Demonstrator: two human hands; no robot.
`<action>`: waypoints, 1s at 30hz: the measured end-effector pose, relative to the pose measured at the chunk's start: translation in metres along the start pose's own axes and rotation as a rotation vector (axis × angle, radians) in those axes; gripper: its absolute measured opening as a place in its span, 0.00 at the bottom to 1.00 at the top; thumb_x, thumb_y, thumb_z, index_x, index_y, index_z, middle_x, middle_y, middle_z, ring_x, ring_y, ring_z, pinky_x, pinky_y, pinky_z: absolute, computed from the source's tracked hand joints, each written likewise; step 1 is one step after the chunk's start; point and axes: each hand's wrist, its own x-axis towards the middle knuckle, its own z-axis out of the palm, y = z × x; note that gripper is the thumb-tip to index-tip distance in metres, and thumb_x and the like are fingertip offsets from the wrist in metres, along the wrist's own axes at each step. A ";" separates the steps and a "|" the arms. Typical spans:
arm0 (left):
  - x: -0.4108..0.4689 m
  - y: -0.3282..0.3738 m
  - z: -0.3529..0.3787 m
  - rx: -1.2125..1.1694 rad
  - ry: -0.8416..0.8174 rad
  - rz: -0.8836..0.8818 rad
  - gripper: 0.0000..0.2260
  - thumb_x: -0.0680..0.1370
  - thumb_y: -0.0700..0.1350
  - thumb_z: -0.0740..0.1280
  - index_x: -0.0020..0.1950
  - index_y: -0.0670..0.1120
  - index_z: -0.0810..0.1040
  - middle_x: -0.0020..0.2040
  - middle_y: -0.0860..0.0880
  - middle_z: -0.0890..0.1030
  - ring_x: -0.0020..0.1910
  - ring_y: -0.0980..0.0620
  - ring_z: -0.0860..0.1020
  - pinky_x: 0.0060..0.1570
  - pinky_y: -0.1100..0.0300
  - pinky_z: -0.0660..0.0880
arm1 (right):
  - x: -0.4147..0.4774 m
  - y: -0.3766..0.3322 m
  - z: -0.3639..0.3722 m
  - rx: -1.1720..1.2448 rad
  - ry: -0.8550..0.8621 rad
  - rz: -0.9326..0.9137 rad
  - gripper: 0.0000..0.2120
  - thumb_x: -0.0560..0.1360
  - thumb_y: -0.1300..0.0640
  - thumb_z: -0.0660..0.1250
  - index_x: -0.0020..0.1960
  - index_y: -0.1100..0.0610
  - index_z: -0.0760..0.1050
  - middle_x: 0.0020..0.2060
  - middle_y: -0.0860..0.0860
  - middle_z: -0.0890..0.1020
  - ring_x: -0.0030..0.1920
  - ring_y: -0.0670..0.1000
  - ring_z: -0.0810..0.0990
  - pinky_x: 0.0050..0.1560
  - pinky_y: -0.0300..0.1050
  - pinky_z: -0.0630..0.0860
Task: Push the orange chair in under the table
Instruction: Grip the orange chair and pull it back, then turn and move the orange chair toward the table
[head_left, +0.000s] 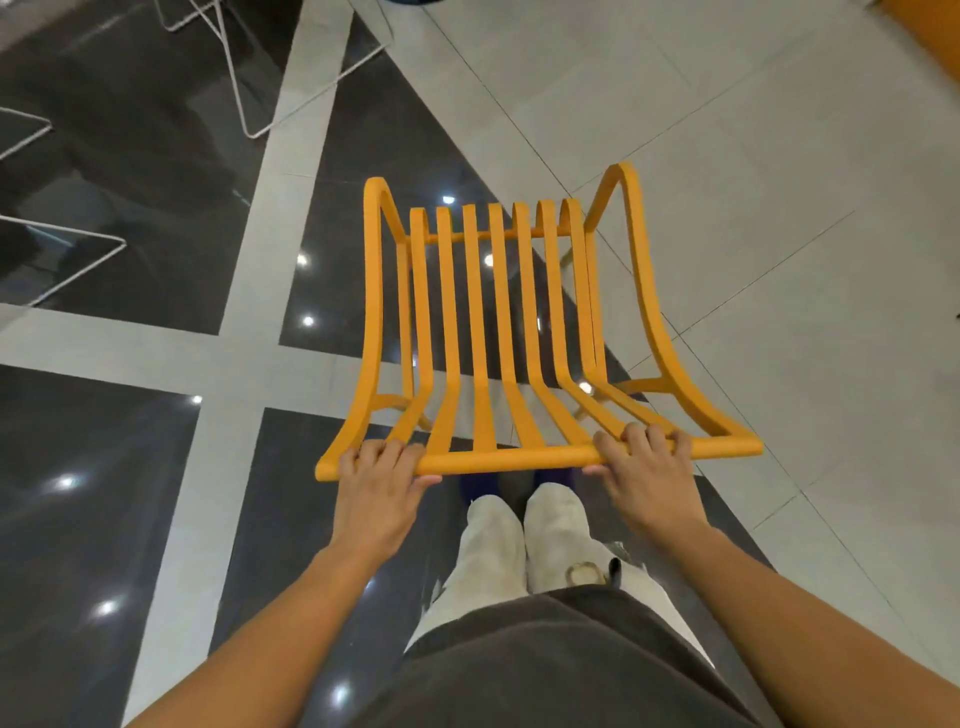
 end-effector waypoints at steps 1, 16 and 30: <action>0.006 -0.002 -0.001 -0.001 0.007 0.001 0.19 0.78 0.59 0.56 0.54 0.47 0.78 0.47 0.48 0.80 0.47 0.44 0.74 0.48 0.46 0.68 | 0.005 0.001 -0.002 0.001 0.003 0.011 0.23 0.77 0.40 0.49 0.56 0.53 0.73 0.46 0.58 0.78 0.48 0.62 0.75 0.54 0.67 0.69; 0.177 -0.071 -0.040 -0.047 0.024 0.061 0.20 0.76 0.61 0.60 0.54 0.46 0.77 0.50 0.47 0.80 0.52 0.44 0.73 0.52 0.47 0.65 | 0.146 0.006 -0.047 0.112 0.085 0.191 0.25 0.75 0.33 0.47 0.56 0.50 0.70 0.52 0.58 0.77 0.55 0.62 0.72 0.58 0.71 0.66; 0.364 -0.110 -0.082 -0.089 0.032 0.002 0.22 0.75 0.66 0.60 0.53 0.49 0.77 0.51 0.49 0.80 0.54 0.47 0.72 0.56 0.45 0.66 | 0.316 0.041 -0.109 0.237 0.129 0.163 0.22 0.76 0.37 0.54 0.58 0.52 0.71 0.54 0.55 0.76 0.57 0.58 0.71 0.62 0.67 0.63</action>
